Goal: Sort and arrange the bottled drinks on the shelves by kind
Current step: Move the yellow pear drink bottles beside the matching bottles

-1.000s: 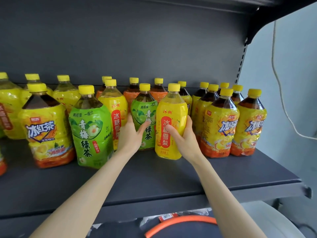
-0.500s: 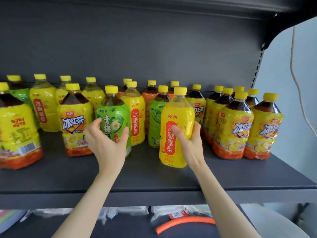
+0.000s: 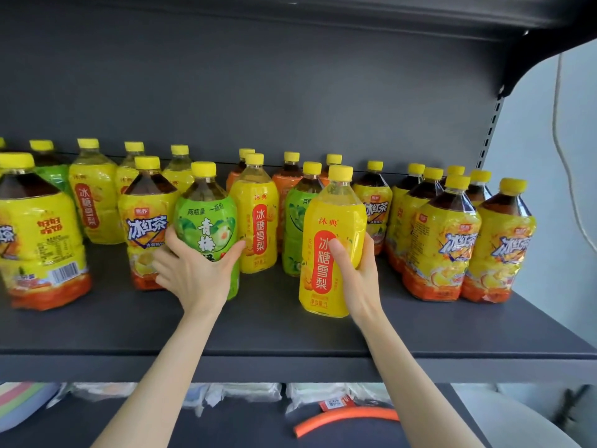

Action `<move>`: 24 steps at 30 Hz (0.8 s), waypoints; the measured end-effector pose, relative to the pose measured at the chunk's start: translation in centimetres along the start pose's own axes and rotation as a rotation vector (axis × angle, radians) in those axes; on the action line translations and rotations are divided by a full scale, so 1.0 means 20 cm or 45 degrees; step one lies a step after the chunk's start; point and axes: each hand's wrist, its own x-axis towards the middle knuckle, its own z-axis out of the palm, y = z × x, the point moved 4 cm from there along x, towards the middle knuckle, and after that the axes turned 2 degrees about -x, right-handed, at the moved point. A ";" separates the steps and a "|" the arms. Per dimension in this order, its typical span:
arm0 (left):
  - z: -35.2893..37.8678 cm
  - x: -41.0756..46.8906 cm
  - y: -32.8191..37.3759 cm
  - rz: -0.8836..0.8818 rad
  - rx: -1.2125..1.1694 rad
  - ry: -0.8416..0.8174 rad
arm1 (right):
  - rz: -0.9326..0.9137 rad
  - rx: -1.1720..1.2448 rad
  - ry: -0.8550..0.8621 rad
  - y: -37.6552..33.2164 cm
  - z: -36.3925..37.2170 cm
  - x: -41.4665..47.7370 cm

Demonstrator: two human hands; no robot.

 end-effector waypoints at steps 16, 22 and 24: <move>0.34 0.08 0.46 0.316 -0.367 -0.322 | -0.076 -0.130 0.052 0.00 -0.10 0.08; 0.38 0.12 0.44 0.120 -0.379 -0.357 | -0.061 -0.140 0.043 0.03 -0.13 0.10; 0.37 0.10 0.43 0.179 -0.364 -0.310 | -0.063 -0.142 0.039 0.03 -0.13 0.10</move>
